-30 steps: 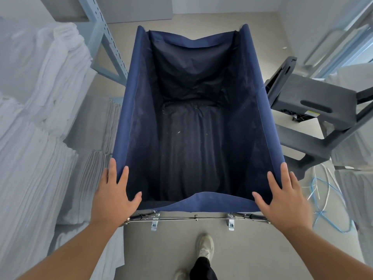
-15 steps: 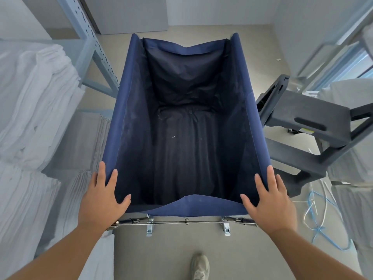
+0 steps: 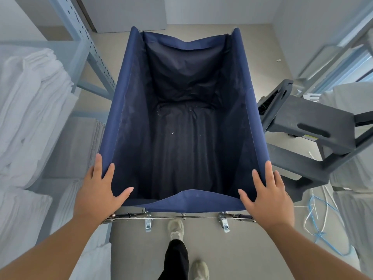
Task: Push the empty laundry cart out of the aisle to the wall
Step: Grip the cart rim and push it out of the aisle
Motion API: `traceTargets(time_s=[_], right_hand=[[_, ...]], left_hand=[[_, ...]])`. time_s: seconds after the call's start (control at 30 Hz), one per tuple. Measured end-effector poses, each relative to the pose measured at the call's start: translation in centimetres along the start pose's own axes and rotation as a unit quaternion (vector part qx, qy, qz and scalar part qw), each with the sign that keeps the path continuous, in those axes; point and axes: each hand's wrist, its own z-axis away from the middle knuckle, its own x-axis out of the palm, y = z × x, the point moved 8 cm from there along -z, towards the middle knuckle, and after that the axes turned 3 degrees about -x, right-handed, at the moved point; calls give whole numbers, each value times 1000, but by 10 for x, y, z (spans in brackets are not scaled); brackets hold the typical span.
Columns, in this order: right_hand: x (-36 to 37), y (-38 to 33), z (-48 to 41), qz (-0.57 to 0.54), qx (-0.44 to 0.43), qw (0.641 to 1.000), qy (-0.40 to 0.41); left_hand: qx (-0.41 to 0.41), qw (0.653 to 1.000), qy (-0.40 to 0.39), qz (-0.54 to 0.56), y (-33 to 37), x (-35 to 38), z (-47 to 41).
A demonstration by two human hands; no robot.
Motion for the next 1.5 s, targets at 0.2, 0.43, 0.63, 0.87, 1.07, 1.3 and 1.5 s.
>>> traceTargets(time_s=[0.2,0.43,0.63,0.87,1.07,1.3,1.5], right_hand=[[-4,-7,-25,-2,9,1000,2],[-7,-17,-64,9,22,1000,2],[-8,-25,-95,15,31,999,-8],[-10,-33,-129,13,43,999,-19],[-14,-38,-153,3,48,999,-14],[-13,-39,-169,-6,57,998,-13],[-14,-40,-184,0,57,998,-18]], left_hand=[[7,1000,0,1,1,-4,-32],[19,1000,2,-5,2,-11,-78],[24,1000,1,-8,3,-18,-117],[38,999,7,6,5,-27,-158],[48,999,15,8,7,-30,-187],[58,998,16,8,10,-32,-210],[66,998,18,7,15,-36,-228]])
